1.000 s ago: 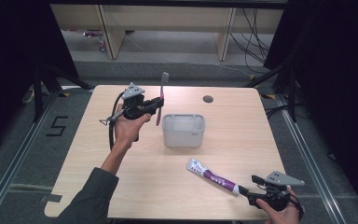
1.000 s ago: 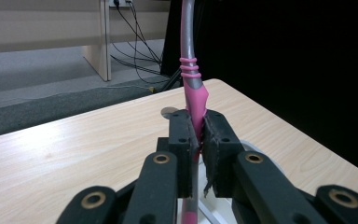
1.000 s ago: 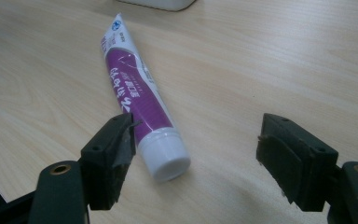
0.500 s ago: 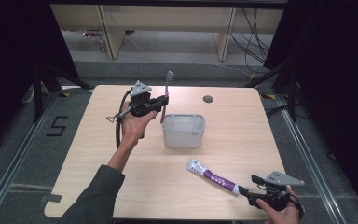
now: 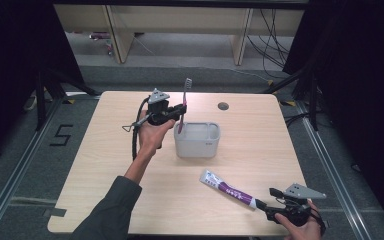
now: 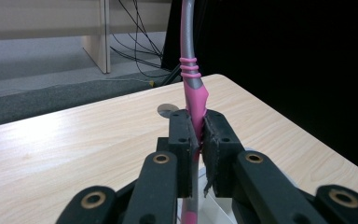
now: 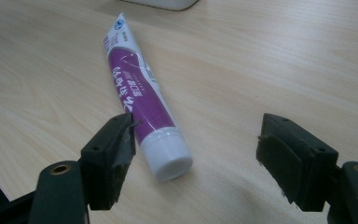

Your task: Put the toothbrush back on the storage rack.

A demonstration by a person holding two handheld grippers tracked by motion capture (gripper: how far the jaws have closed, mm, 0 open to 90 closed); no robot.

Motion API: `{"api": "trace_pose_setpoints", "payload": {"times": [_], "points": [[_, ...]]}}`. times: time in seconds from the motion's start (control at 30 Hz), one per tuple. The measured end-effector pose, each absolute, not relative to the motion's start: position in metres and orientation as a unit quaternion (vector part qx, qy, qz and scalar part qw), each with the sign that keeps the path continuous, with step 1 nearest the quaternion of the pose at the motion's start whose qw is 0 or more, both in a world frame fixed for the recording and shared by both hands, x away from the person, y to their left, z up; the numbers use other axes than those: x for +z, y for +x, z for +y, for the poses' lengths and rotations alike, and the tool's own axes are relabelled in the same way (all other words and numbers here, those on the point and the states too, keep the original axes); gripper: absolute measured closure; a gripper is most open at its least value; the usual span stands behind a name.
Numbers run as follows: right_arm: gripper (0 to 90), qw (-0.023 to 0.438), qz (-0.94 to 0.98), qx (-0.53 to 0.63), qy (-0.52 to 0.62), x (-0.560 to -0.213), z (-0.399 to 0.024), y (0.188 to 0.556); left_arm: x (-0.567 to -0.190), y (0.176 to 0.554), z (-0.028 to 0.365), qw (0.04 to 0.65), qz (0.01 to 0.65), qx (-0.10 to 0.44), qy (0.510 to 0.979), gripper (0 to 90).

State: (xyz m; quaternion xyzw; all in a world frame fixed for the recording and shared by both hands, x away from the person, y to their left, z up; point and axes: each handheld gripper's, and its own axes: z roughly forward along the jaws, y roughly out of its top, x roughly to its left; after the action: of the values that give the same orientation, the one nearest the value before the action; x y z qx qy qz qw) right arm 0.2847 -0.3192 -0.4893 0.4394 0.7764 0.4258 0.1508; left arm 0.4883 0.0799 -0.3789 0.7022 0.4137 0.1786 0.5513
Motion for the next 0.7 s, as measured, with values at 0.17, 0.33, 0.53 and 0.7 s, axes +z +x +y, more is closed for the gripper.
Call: {"api": "trace_pose_setpoints", "payload": {"times": [0.17,0.33,0.53,0.7], "points": [[28.0,0.15,0.777,0.426,0.439,-0.489,-0.319,0.285,-0.384,0.491,0.08,0.549,0.42,0.18,0.7,82.0],[28.0,0.15,0.776,0.425,0.441,-0.489,-0.319,0.284,-0.395,0.492,0.08,0.541,0.428,0.178,0.702,82.0],[28.0,0.138,0.772,0.427,0.45,-0.489,-0.317,0.283,-0.404,0.495,0.081,0.533,0.435,0.175,0.704,81.9],[28.0,0.149,0.777,0.425,0.44,-0.489,-0.319,0.284,-0.413,0.494,0.08,0.527,0.438,0.17,0.708,81.8]]}}
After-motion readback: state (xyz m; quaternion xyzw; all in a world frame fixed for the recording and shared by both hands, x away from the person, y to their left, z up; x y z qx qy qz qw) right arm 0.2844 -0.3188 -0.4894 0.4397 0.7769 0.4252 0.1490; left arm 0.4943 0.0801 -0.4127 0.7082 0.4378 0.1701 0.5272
